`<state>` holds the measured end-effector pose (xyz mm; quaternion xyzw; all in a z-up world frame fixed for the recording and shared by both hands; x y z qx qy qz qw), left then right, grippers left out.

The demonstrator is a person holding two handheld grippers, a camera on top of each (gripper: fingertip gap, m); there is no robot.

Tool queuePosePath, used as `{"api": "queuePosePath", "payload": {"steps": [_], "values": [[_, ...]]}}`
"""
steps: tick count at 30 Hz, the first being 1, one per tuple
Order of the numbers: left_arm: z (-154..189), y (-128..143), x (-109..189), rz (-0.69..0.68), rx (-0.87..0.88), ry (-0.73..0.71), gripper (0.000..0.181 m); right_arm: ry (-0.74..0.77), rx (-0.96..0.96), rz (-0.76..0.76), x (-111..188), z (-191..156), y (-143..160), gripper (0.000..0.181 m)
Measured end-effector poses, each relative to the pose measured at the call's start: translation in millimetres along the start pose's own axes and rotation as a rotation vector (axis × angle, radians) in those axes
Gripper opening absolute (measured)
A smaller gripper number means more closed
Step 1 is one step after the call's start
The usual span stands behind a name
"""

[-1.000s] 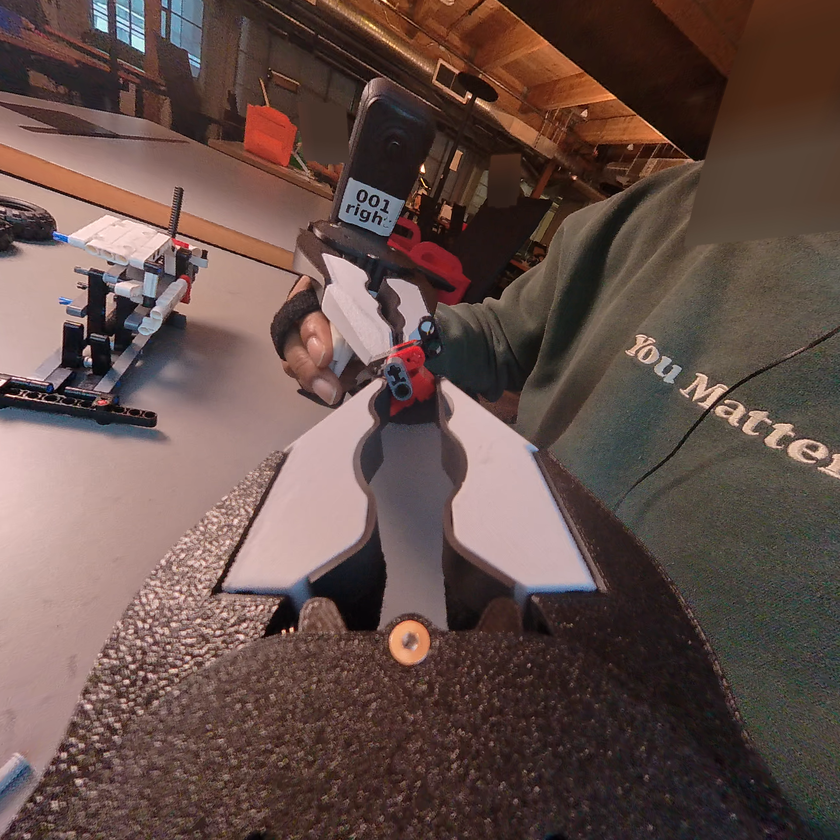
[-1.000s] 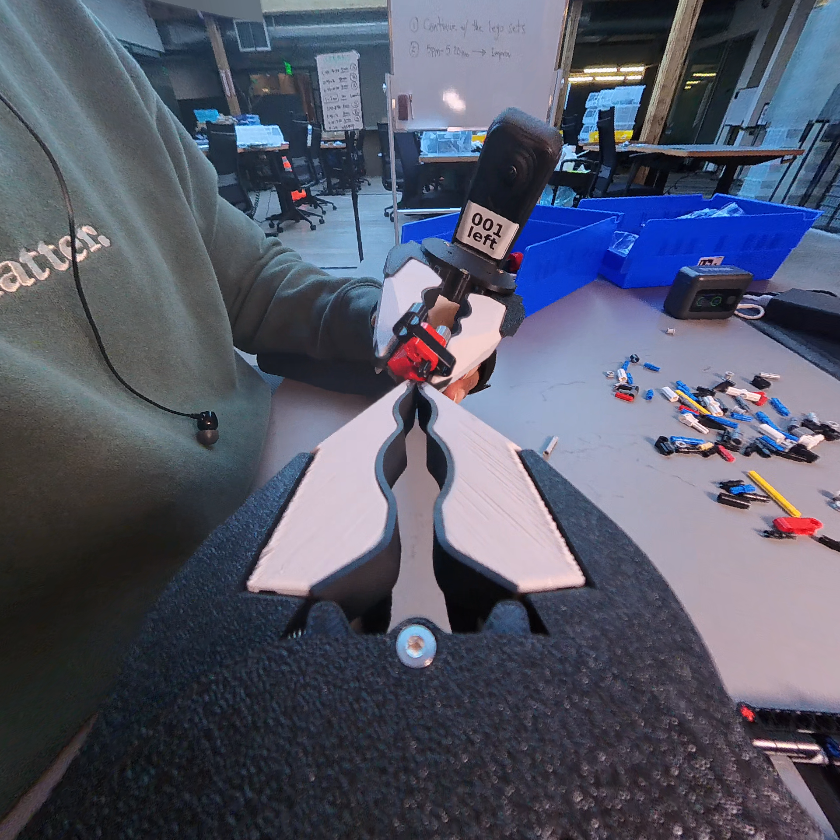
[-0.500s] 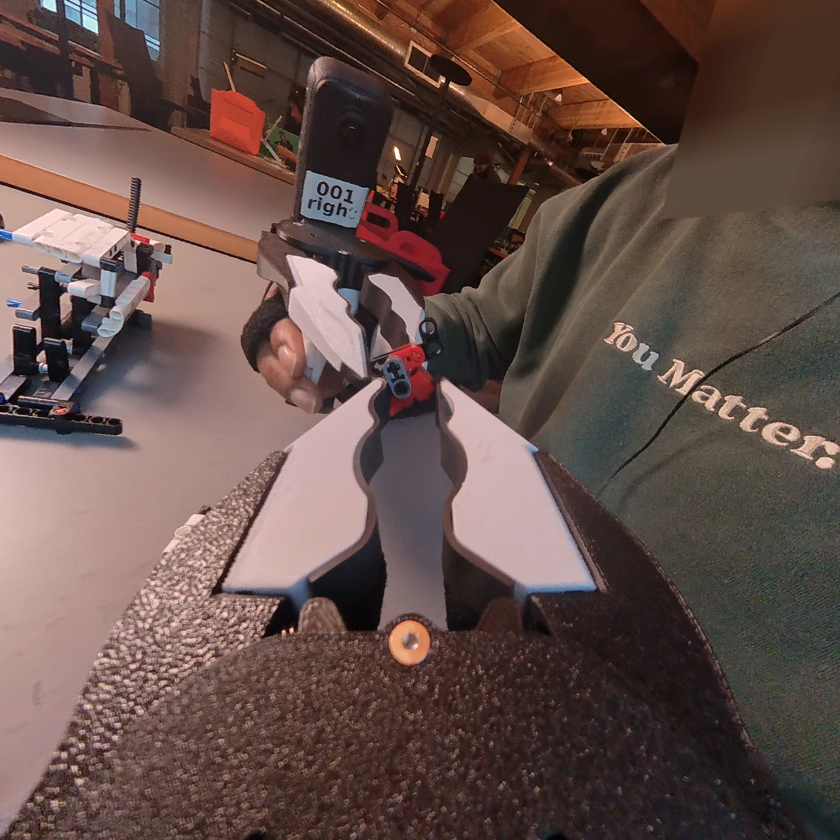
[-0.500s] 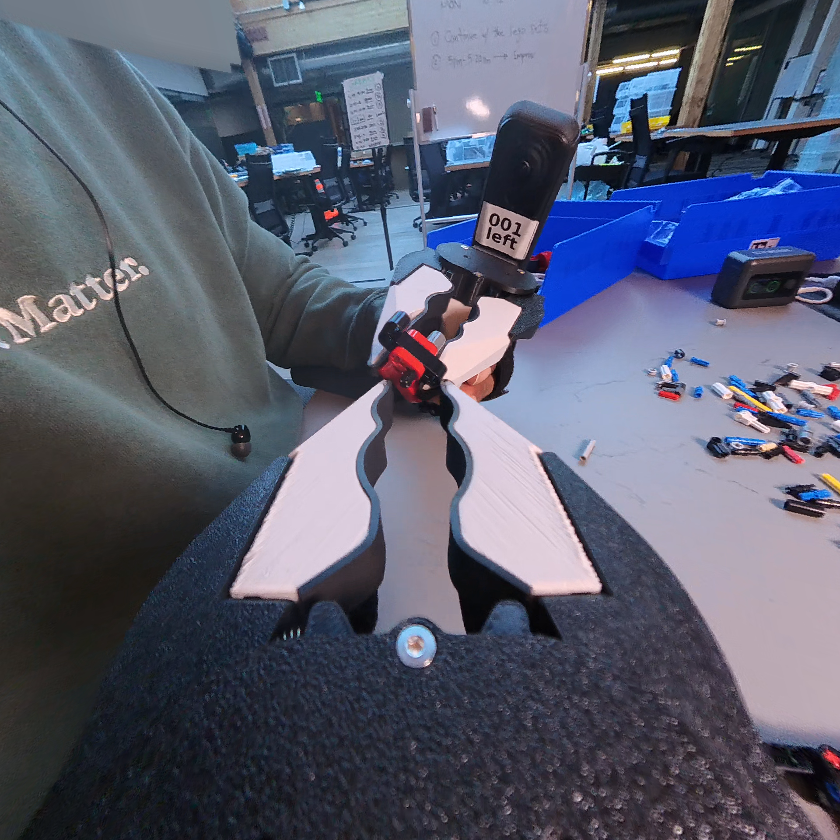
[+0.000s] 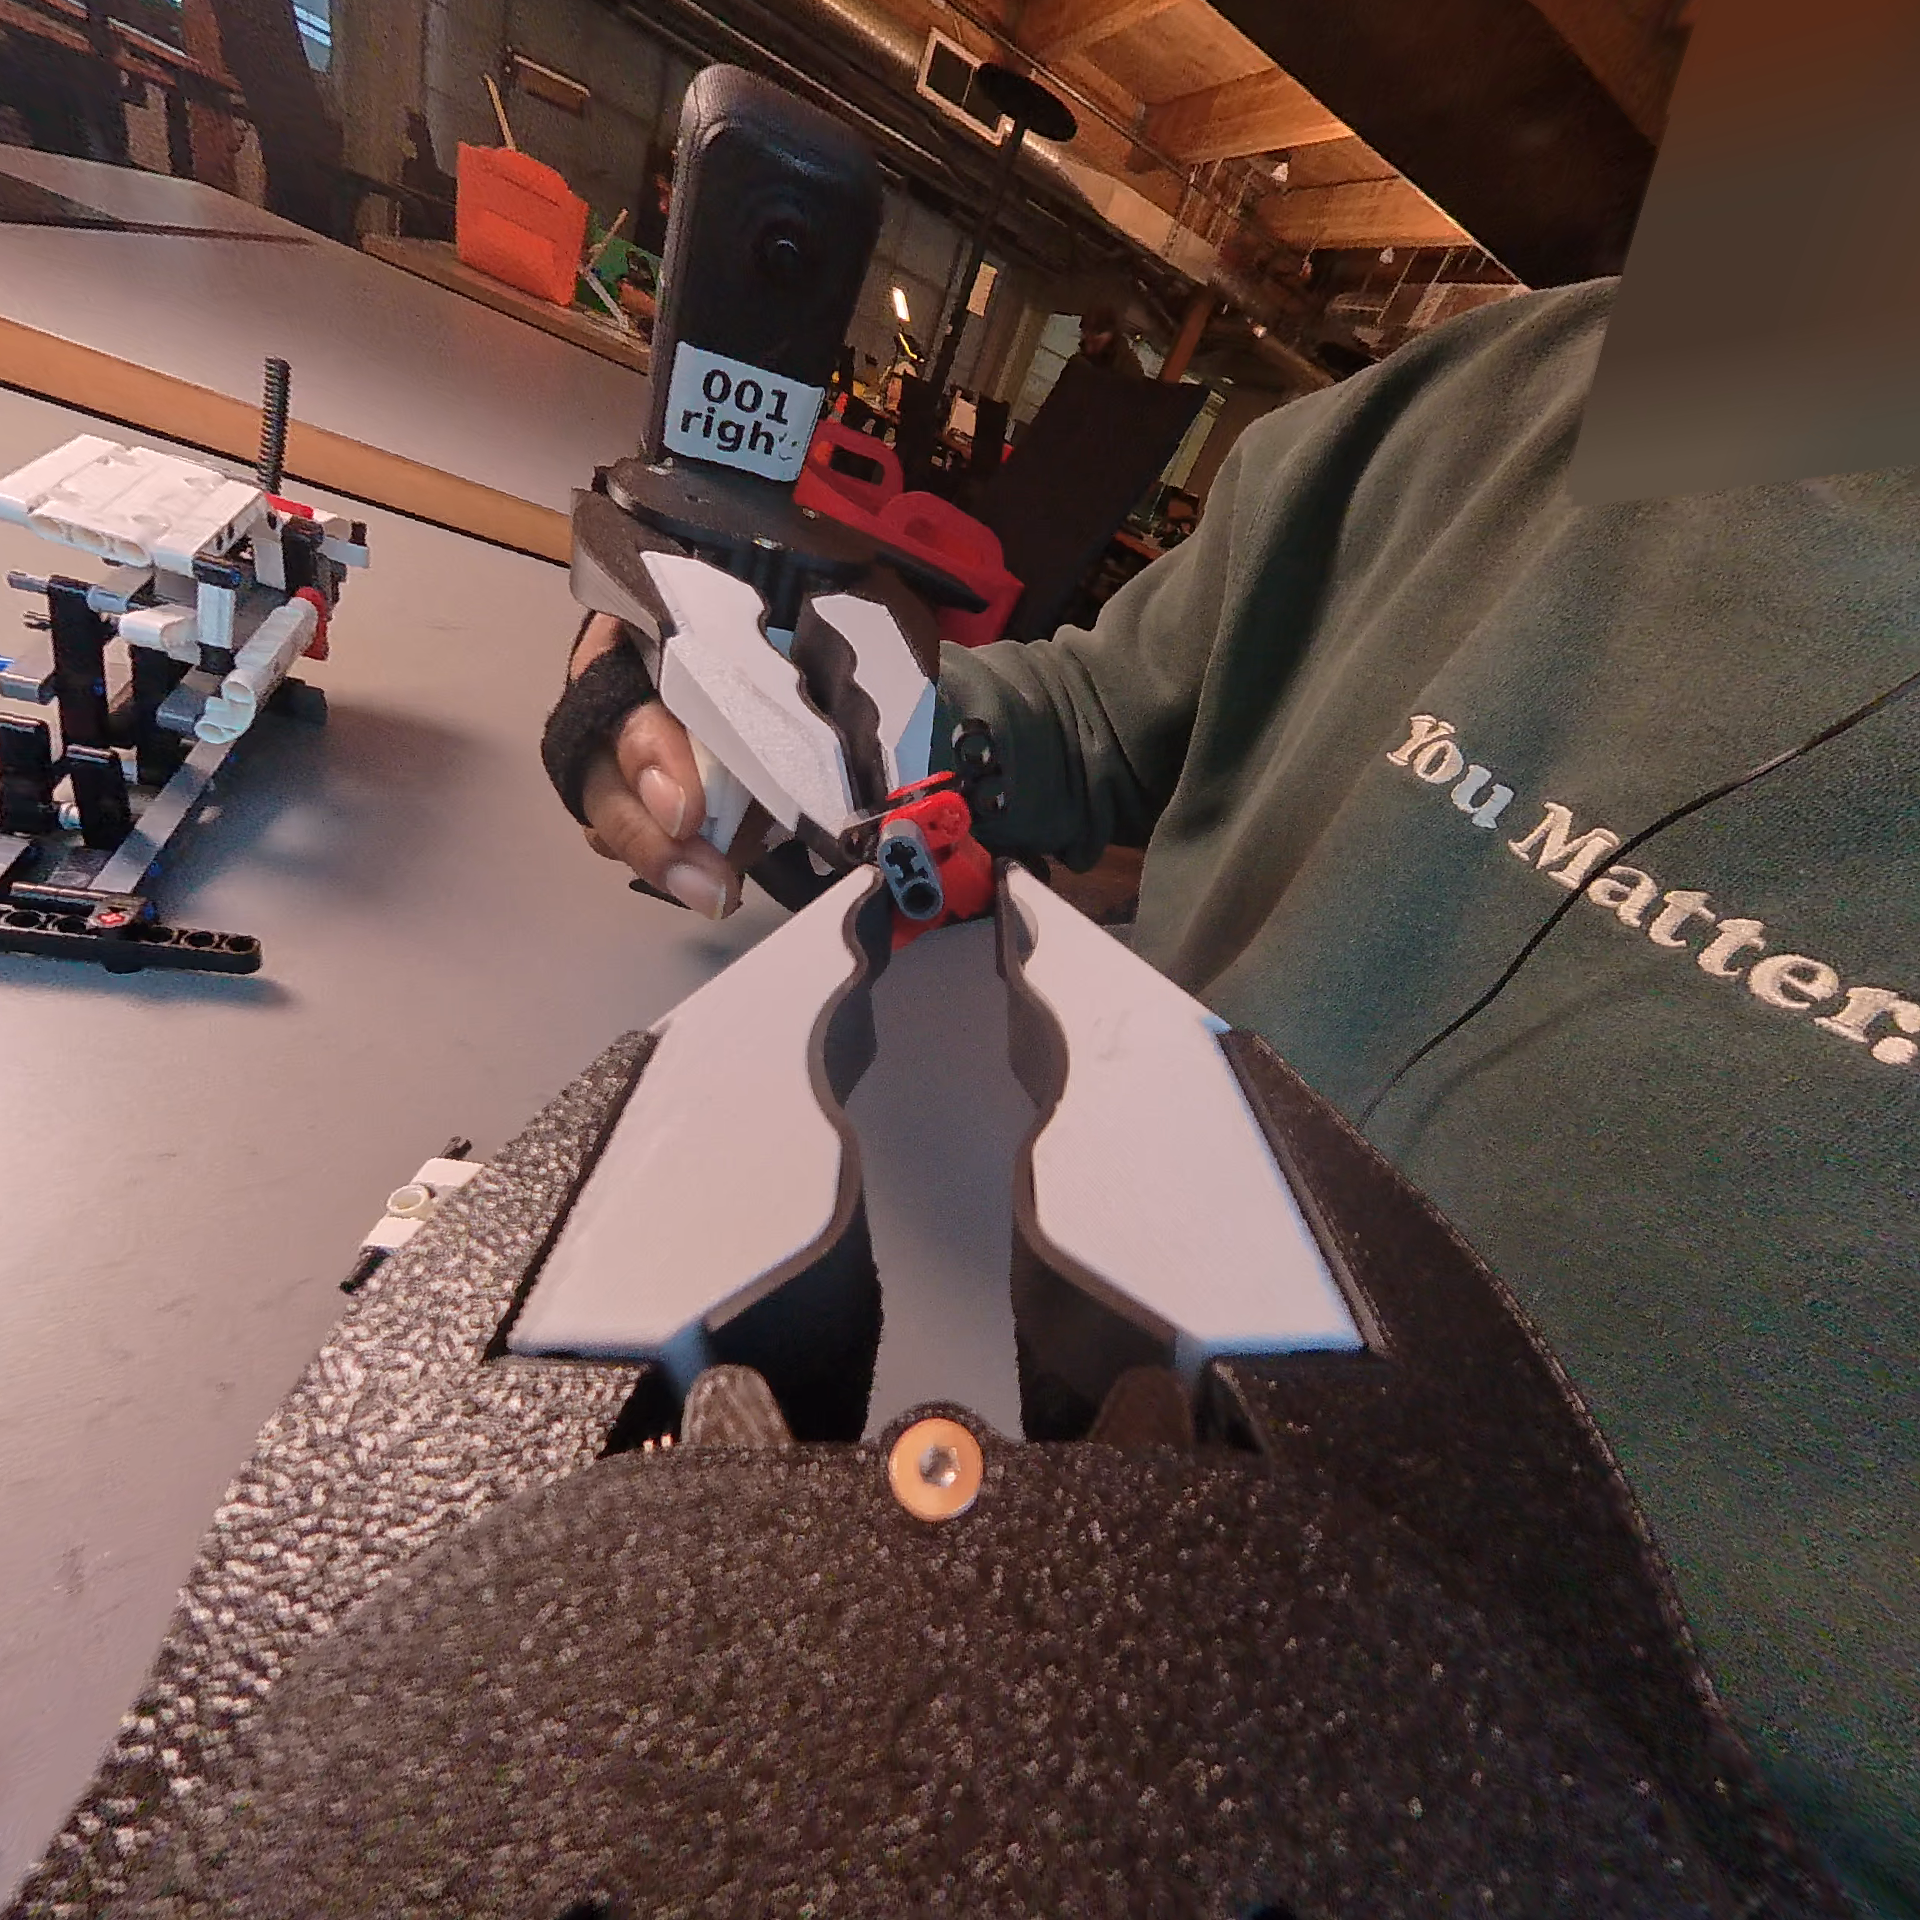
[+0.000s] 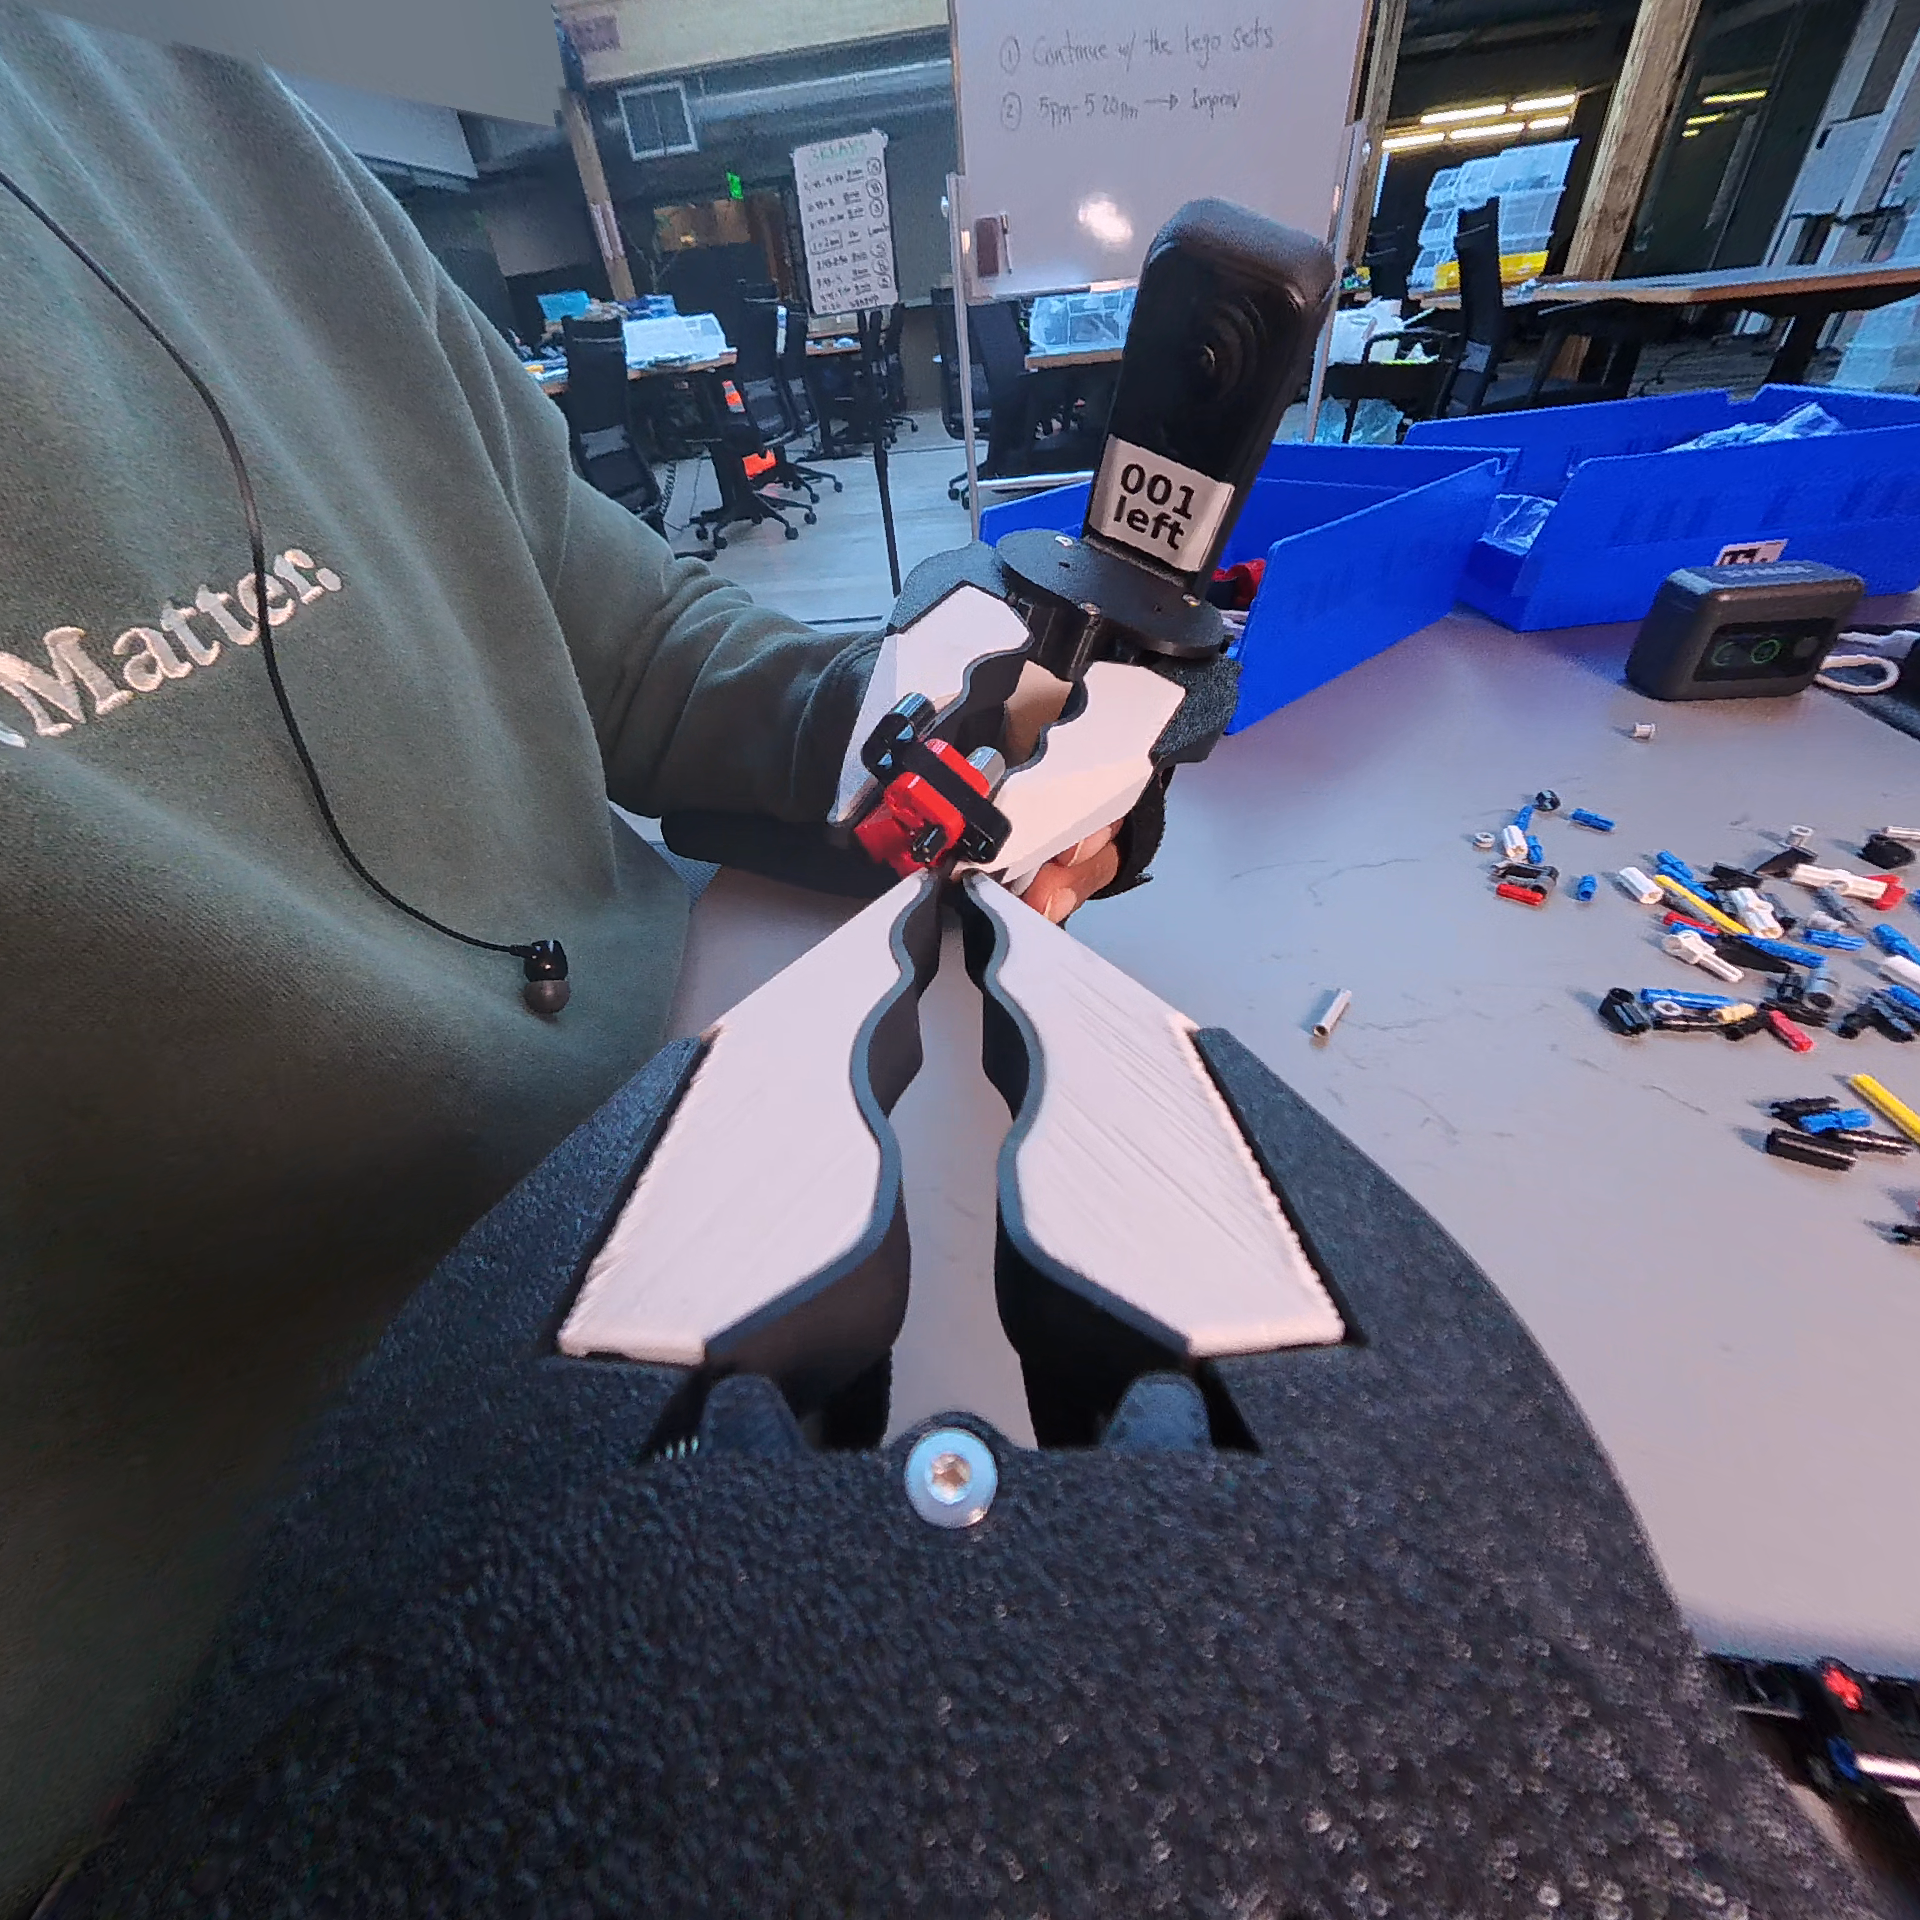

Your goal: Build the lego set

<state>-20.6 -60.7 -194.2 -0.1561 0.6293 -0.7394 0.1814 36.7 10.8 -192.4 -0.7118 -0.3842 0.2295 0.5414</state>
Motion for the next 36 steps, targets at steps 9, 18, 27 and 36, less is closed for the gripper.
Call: {"api": "queuePosePath", "payload": {"steps": [9,18,27,36], "values": [[-15.4,7.5,6.3,-0.136,-0.141,-0.204,0.019,0.157,0.004,-0.013,1.8,22.6,5.1,0.012],[-16.7,9.8,6.1,-0.174,-0.186,-0.237,0.019,0.098,-0.010,-0.027,3.3,17.1,5.8,0.017],[-14.0,13.1,3.2,-0.190,-0.182,-0.208,0.020,0.082,-0.006,-0.048,0.4,13.6,7.9,0.004],[-19.2,12.7,6.9,-0.197,-0.176,-0.252,0.023,0.118,-0.004,-0.033,2.4,19.4,6.4,0.004]]}}
Point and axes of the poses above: each gripper's, where its closed fingertips meet, x back along the fingers, y out of its underside, z = x × y across the jaws, the point moved 5 cm from there along x, back along the fingers, and after that the axes turned 13 degrees about -x, right-handed, at the moved point
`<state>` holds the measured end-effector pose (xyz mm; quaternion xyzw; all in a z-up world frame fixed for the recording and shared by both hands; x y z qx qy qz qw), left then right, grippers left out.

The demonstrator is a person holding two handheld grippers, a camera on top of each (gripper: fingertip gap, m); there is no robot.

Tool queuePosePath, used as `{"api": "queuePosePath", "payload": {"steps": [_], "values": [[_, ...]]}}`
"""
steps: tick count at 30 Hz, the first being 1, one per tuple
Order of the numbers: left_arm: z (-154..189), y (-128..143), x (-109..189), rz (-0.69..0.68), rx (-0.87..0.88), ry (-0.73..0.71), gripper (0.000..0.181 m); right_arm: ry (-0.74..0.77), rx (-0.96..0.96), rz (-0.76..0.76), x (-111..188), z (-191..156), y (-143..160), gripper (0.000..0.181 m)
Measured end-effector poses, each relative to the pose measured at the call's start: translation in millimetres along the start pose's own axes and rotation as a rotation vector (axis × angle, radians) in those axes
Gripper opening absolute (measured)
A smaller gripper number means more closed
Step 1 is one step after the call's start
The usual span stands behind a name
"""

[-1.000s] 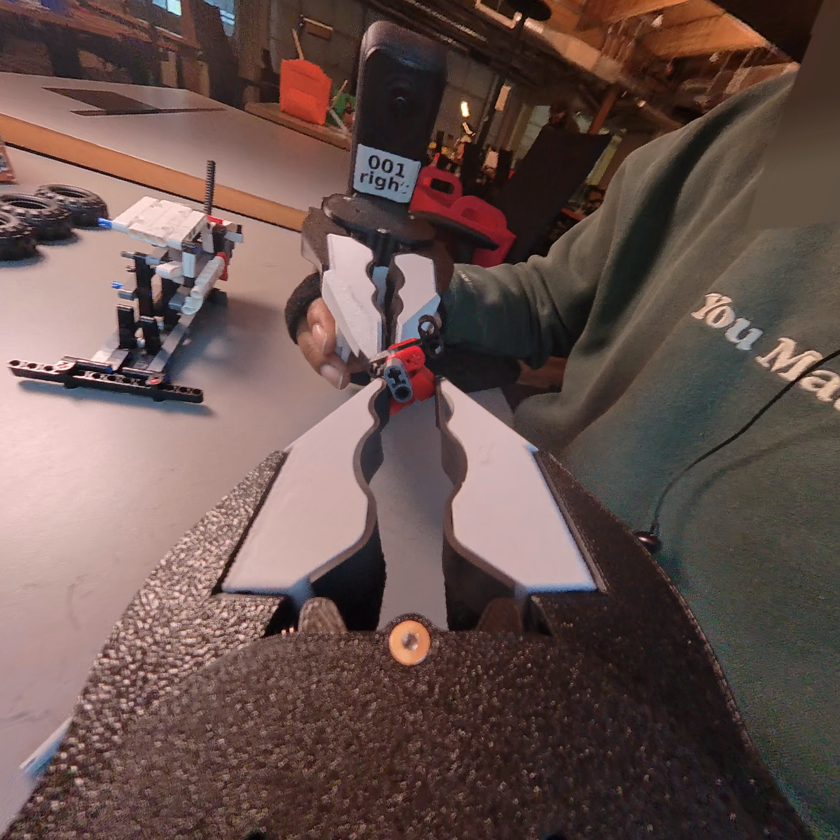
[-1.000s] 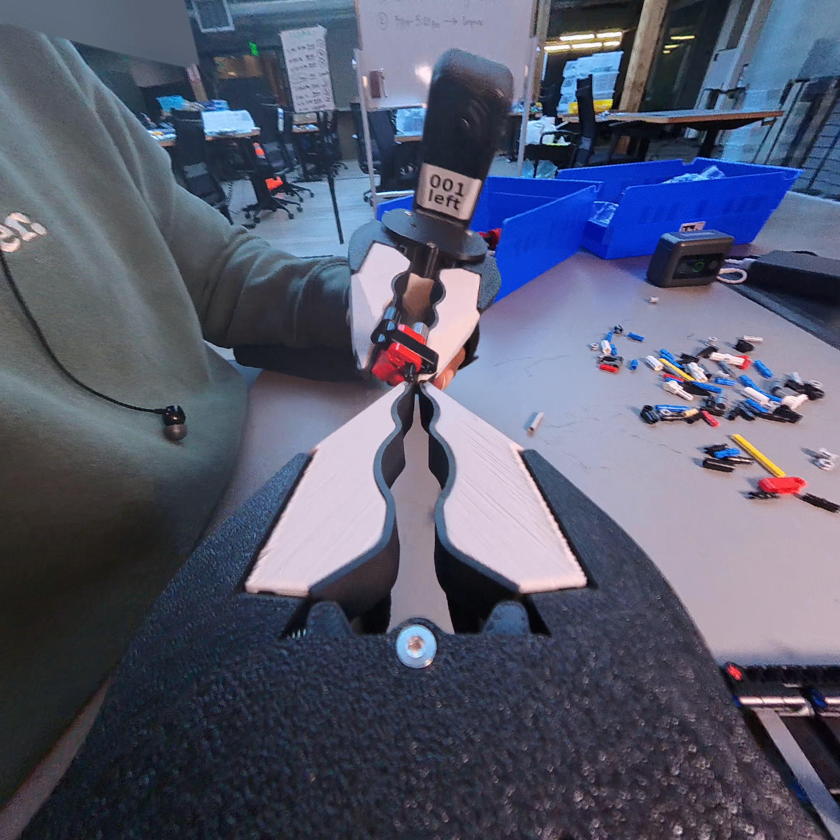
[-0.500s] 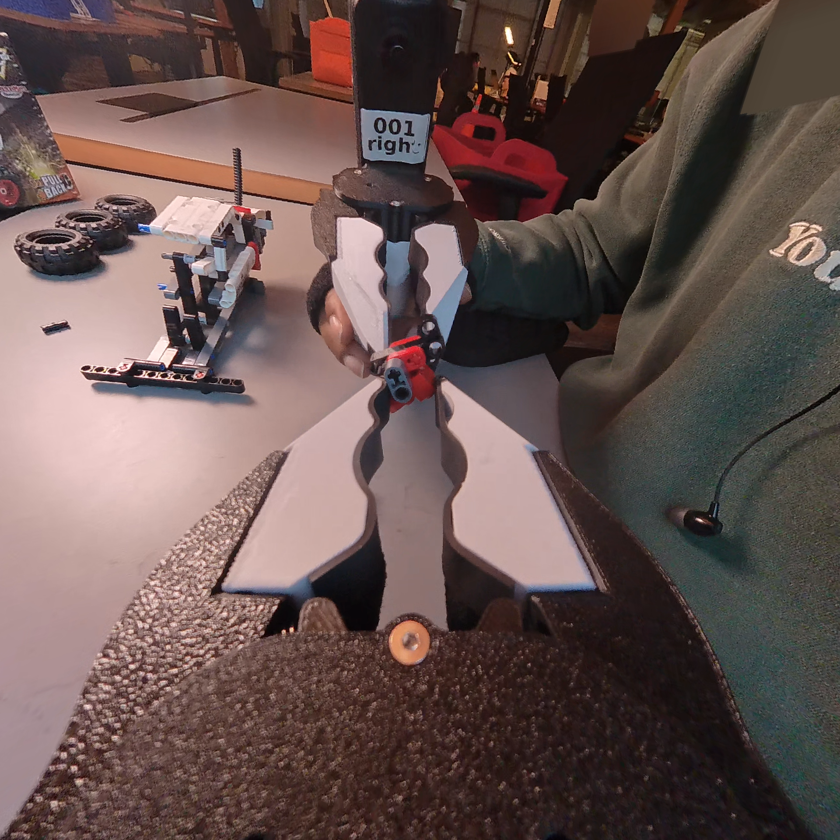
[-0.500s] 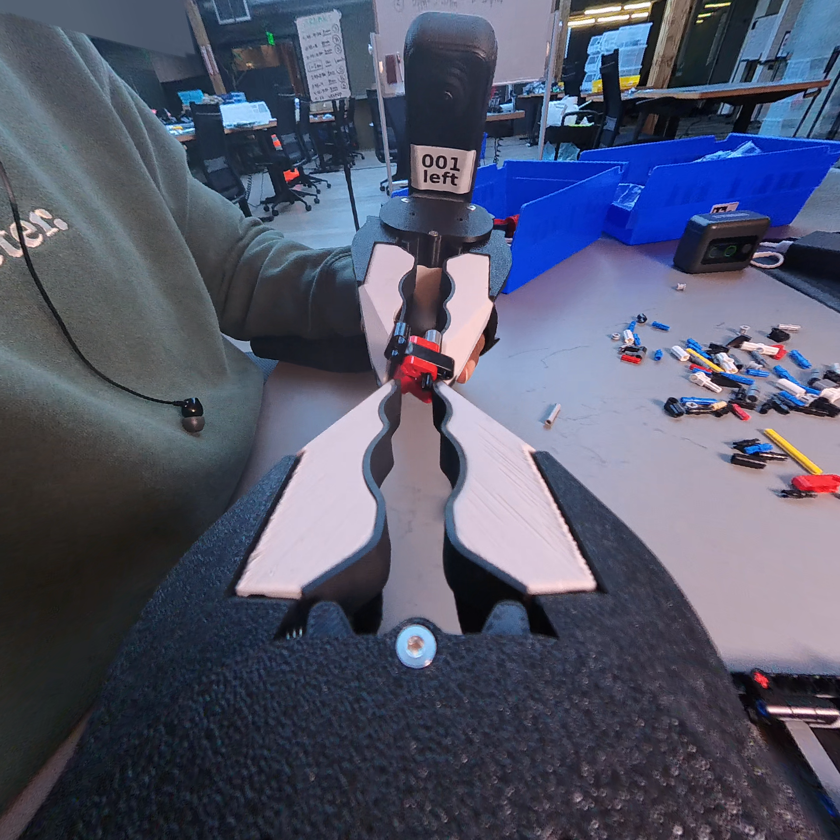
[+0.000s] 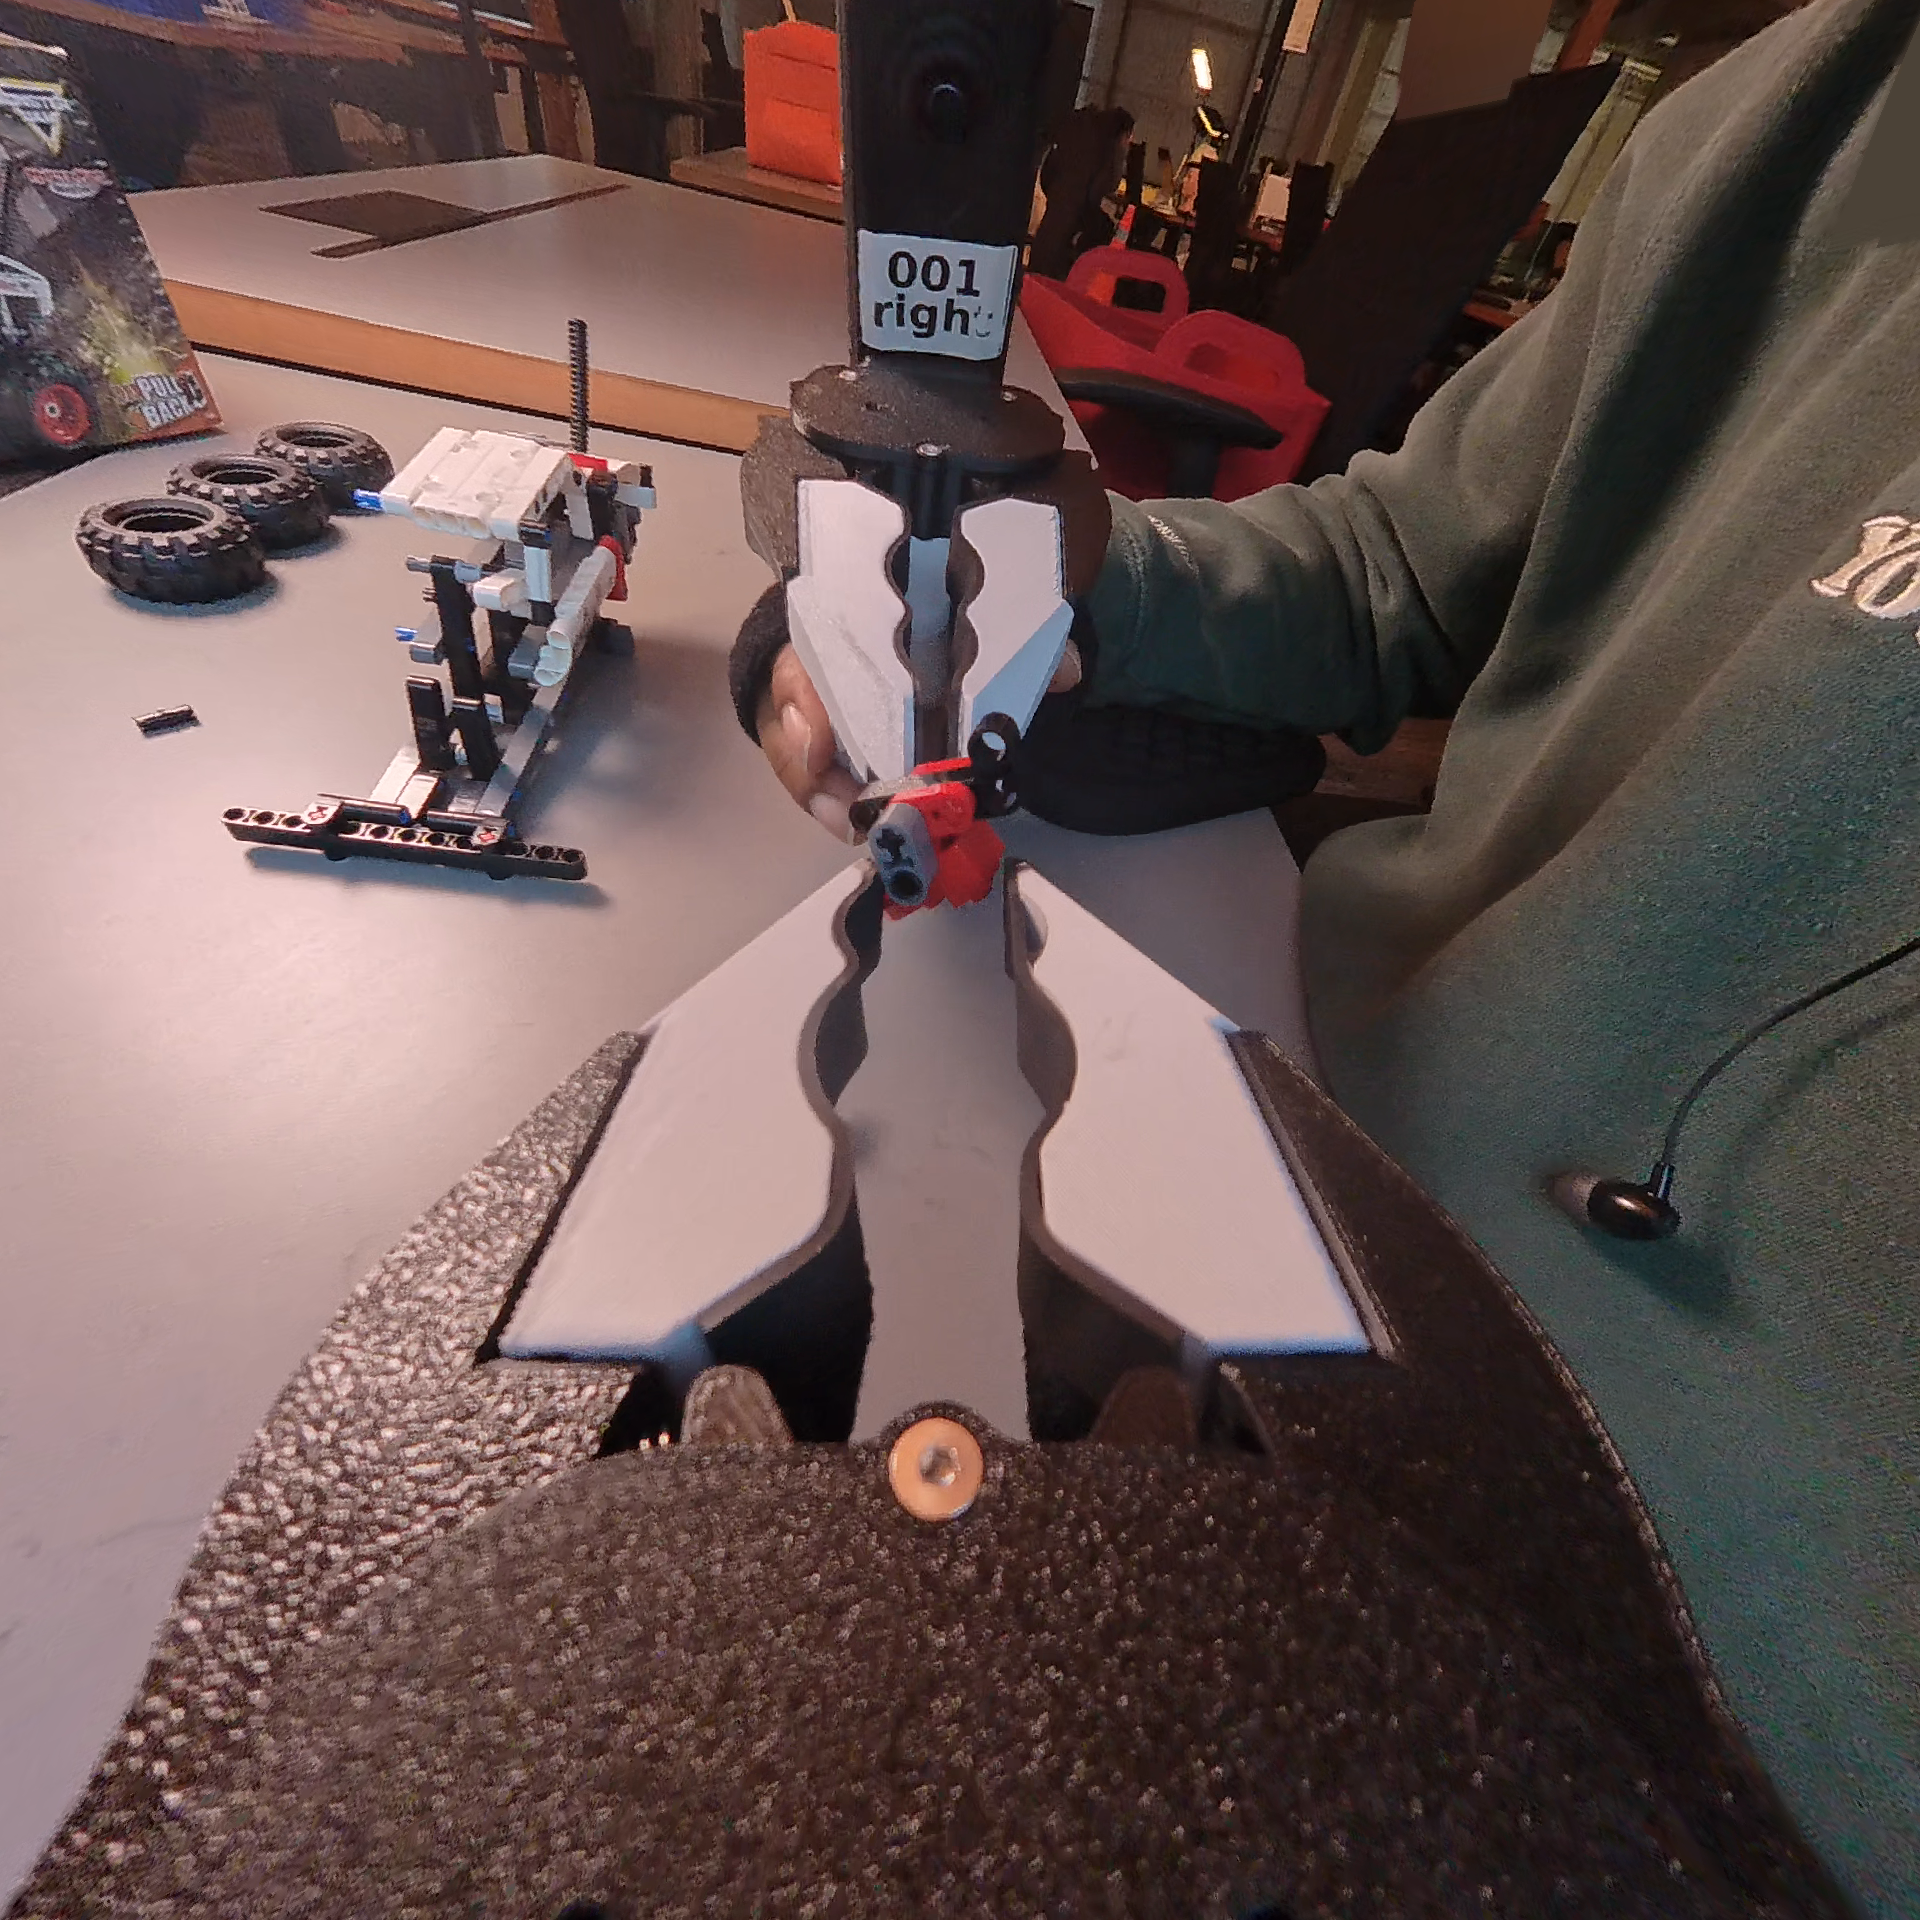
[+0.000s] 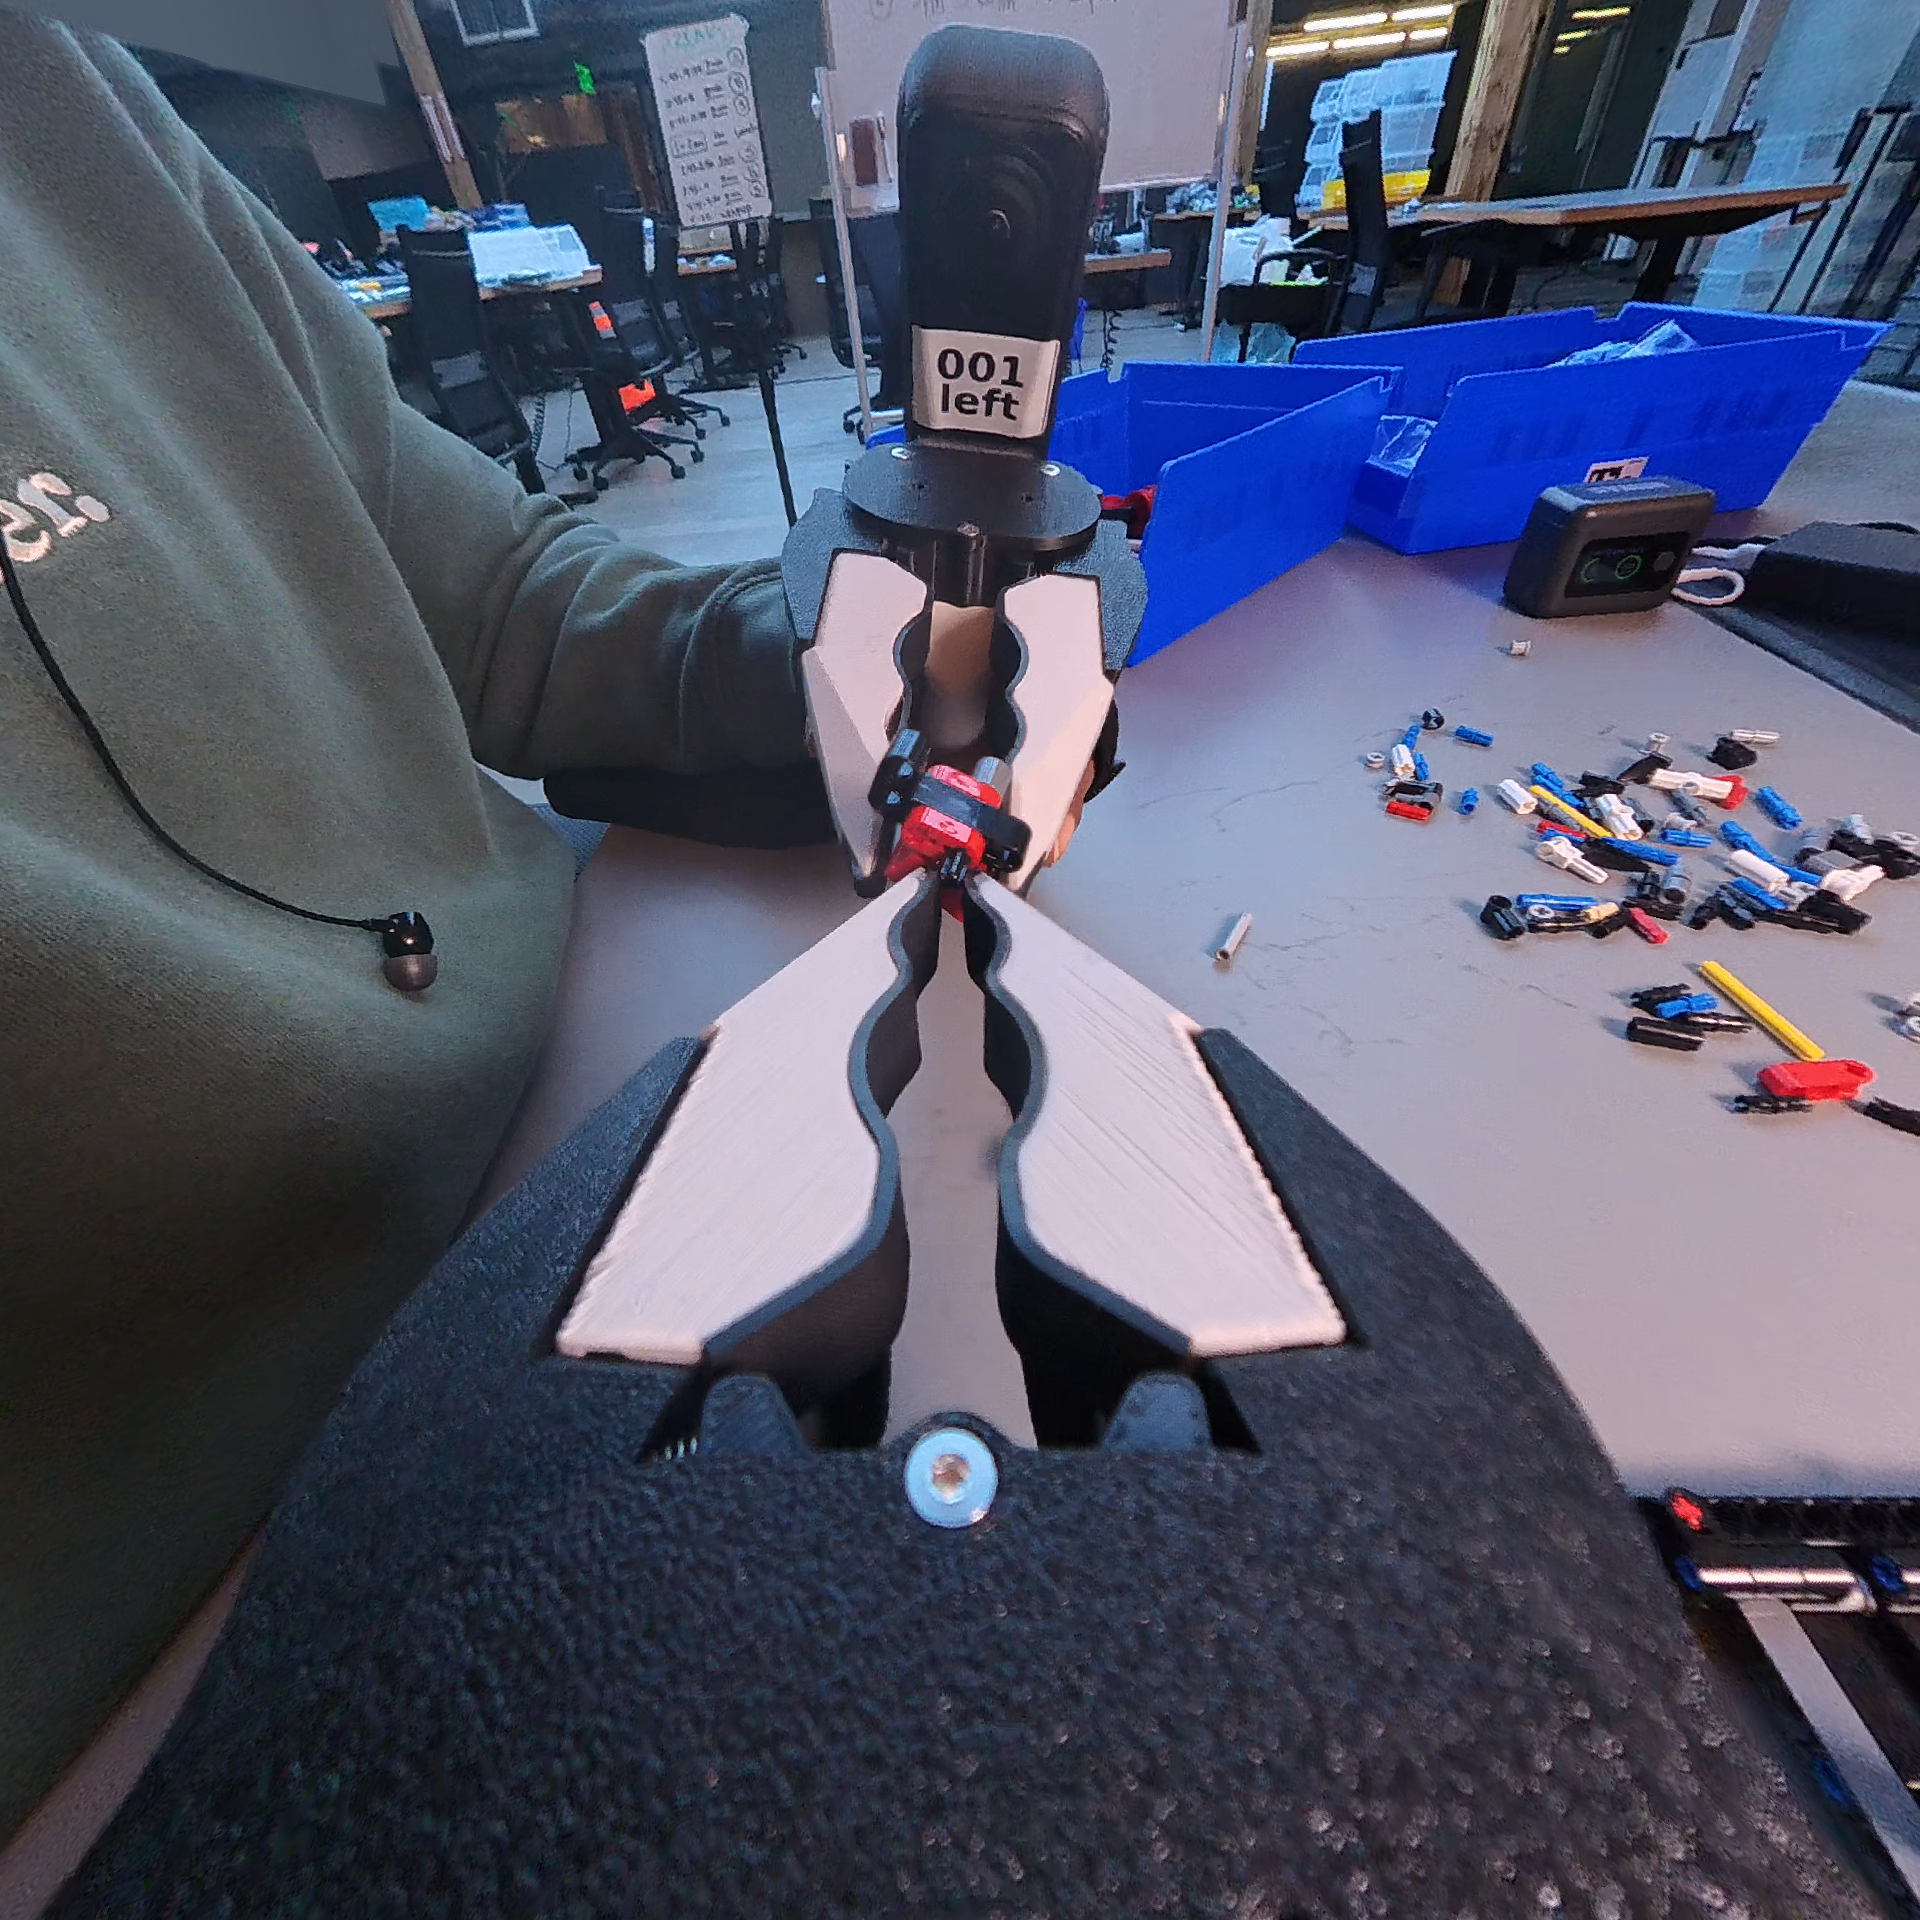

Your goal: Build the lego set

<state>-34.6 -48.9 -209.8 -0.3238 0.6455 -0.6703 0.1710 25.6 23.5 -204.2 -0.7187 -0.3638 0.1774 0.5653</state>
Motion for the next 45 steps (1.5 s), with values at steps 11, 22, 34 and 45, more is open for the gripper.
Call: {"api": "queuePosePath", "payload": {"steps": [11,22,34,45], "values": [[-26.3,-4.1,18.2,0.043,0.023,-0.207,0.042,0.135,-0.087,0.203,14.6,23.4,-21.6,0.004],[-25.9,-3.2,16.5,0.043,0.011,-0.217,0.034,0.219,0.017,0.185,12.2,25.4,-19.4,0.003],[-24.9,-2.8,13.7,0.034,0.000,-0.228,0.033,0.213,0.051,0.135,2.6,22.8,-10.5,0.004],[-23.4,-2.4,12.5,0.035,0.005,-0.213,0.028,0.236,0.072,0.119,-0.1,24.9,-7.2,0.004]]}}
Point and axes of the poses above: each gripper's, where its closed fingertips meet, x back along the fingers, y out of its underside, z = x × y across the jaws, the point moved 5 cm from there along x, back along the fingers, and after that the axes turned 13 degrees about -x, right-handed, at the moved point
